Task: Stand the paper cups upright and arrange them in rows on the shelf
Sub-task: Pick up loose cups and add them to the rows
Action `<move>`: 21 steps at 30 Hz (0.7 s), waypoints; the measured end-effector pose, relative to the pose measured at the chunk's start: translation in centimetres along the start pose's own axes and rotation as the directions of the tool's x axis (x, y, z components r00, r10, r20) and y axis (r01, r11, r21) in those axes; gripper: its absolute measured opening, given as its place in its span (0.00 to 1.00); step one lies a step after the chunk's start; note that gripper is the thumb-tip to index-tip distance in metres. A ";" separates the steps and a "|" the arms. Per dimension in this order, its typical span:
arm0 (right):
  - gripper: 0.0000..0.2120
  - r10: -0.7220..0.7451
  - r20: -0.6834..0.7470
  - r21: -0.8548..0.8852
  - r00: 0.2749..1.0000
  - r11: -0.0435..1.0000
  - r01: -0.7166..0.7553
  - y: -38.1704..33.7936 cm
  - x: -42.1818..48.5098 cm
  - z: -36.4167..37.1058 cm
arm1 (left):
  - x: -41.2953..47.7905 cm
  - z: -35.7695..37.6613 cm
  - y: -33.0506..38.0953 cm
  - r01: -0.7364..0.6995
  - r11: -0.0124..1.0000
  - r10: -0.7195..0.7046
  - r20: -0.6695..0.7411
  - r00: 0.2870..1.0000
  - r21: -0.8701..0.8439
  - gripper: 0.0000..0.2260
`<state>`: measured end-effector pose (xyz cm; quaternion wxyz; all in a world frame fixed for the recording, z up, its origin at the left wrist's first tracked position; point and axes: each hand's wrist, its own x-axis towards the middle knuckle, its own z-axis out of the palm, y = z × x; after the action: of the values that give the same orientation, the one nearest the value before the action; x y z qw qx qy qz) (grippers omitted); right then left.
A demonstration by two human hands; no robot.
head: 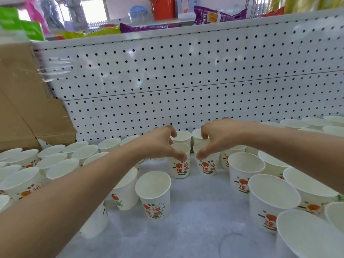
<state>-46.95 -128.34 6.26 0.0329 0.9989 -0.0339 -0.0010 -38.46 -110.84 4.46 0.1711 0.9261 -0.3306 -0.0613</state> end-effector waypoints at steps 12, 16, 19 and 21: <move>0.26 0.012 -0.046 -0.049 0.999 0.999 -0.015 0.3 1.0 0.4 | 0.7 0.9 0.3 0.023 0.998 -0.026 -0.053 0.998 -0.054 0.33; 0.30 -0.013 -0.116 -0.134 0.993 0.991 -0.002 0.3 0.7 0.4 | -0.6 0.0 0.2 0.026 0.999 -0.029 -0.104 0.994 -0.022 0.31; 0.29 -0.132 -0.233 -0.131 0.963 0.986 0.104 -0.6 -0.5 -0.1 | -3.7 -1.8 -0.5 -0.006 1.000 0.001 -0.181 0.984 -0.029 0.27; 0.27 -0.242 -0.163 0.066 0.956 0.965 0.255 -1.7 -1.7 -0.9 | -6.3 -3.3 -1.6 -0.013 1.000 0.009 -0.153 0.988 -0.022 0.26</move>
<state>-48.57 -126.46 7.01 -0.0082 0.9928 0.0947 0.0733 -41.66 -104.76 6.92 0.2069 0.9243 -0.3207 0.0072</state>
